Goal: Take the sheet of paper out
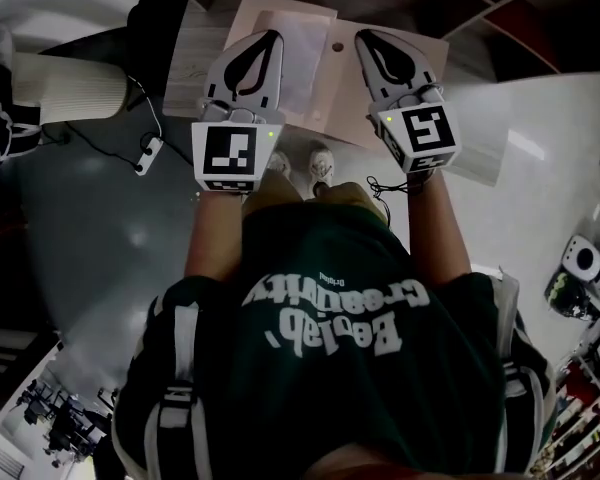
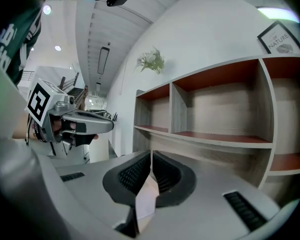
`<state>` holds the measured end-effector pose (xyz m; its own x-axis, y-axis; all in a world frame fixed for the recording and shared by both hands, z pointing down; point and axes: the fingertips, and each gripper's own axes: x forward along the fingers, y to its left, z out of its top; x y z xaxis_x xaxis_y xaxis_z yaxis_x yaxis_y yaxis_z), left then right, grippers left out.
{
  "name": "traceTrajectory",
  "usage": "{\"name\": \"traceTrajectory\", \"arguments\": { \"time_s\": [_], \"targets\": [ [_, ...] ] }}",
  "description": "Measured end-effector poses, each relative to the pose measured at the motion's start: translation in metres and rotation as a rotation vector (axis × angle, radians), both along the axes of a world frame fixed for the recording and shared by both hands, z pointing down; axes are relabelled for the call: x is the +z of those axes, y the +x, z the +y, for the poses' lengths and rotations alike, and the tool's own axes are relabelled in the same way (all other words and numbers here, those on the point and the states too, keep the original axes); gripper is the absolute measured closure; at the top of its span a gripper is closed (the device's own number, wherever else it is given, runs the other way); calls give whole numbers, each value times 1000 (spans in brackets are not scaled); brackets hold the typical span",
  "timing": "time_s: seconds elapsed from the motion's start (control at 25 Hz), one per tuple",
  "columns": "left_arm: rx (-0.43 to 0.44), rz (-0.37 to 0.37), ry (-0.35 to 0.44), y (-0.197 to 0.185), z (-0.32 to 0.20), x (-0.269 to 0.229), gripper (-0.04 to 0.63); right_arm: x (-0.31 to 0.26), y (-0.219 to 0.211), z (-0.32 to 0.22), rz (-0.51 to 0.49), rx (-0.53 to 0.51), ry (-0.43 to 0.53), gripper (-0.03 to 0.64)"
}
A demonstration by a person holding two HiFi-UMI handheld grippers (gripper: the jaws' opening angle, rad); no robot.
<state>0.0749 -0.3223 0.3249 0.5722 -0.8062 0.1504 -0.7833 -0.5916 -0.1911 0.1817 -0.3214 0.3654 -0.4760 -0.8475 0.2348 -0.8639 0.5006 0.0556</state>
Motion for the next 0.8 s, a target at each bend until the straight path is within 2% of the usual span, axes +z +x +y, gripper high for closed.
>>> {"name": "traceTrajectory", "arguments": {
  "time_s": [0.44,0.64,0.72,0.76,0.8],
  "targets": [
    [-11,-41,-55,-8,-13,34,575,41,-12,-23,-3,-37,-36,580],
    [-22,-58,-79,-17,-23,47,575,79,-22,-24,87,-90,-81,578],
    [-21,-59,-88,-21,-24,51,576,94,-31,-20,133,-130,-92,544],
    [-25,-52,-93,-23,-24,52,576,102,-36,-18,153,-152,-103,476],
    [-27,-43,-98,-23,-24,53,575,111,-40,-16,171,-171,-115,471]
  ]
}}
